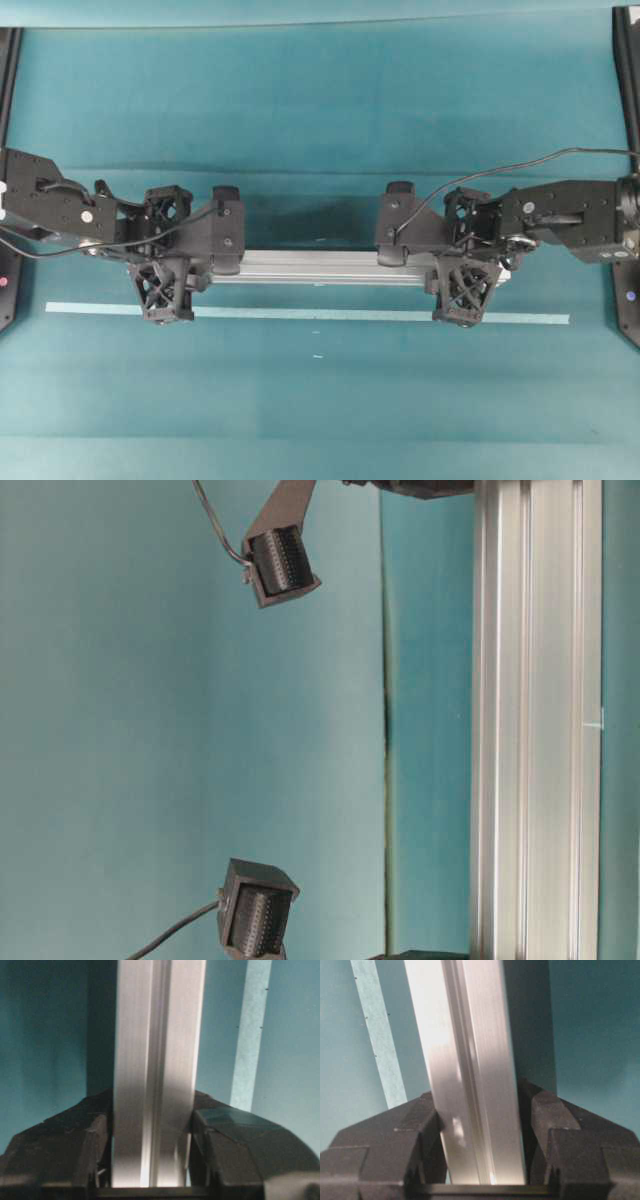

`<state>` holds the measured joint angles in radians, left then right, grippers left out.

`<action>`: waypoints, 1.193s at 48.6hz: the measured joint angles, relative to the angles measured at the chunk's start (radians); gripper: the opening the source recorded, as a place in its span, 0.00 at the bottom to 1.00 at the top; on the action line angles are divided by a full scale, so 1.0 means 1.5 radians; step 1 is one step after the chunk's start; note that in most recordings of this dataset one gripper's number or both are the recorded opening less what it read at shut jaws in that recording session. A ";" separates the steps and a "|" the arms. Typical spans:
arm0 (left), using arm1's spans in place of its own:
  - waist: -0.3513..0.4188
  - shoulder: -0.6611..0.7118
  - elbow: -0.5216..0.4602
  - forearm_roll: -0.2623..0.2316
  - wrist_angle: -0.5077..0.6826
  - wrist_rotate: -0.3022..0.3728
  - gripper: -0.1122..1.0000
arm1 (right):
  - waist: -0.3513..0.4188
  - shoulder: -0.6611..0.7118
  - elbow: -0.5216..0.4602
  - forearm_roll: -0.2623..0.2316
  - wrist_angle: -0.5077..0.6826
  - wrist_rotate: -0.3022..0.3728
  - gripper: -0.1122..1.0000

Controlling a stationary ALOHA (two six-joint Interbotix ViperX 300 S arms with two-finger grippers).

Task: Lift the metal rail with both hands and move it towards you.
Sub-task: 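Lift the rail with both grippers and carry it toward the table's far edge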

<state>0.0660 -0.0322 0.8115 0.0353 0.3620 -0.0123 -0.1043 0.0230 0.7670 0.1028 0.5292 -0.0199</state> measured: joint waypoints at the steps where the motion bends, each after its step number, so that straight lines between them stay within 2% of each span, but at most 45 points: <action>1: 0.001 0.000 0.000 0.000 0.001 -0.001 0.37 | 0.001 0.000 0.000 0.000 0.000 0.000 0.49; 12: -0.007 -0.027 -0.011 0.000 0.013 0.000 0.37 | 0.000 -0.030 -0.010 0.014 0.055 0.000 0.49; 19: -0.009 -0.064 -0.038 -0.001 0.069 -0.001 0.37 | -0.001 -0.073 -0.025 0.019 0.107 -0.001 0.49; 38: -0.012 -0.150 -0.215 -0.003 0.370 -0.016 0.37 | -0.015 -0.185 -0.175 0.019 0.356 0.001 0.49; 49: -0.017 -0.175 -0.315 -0.004 0.518 -0.050 0.37 | -0.018 -0.190 -0.302 0.019 0.492 0.002 0.49; 58: -0.020 -0.180 -0.399 -0.005 0.623 -0.060 0.37 | -0.019 -0.188 -0.390 0.020 0.574 0.006 0.49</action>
<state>0.0353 -0.3022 0.2132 0.0276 1.2962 -0.1028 -0.1335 -0.2592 0.1825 0.1335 1.3898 -0.0107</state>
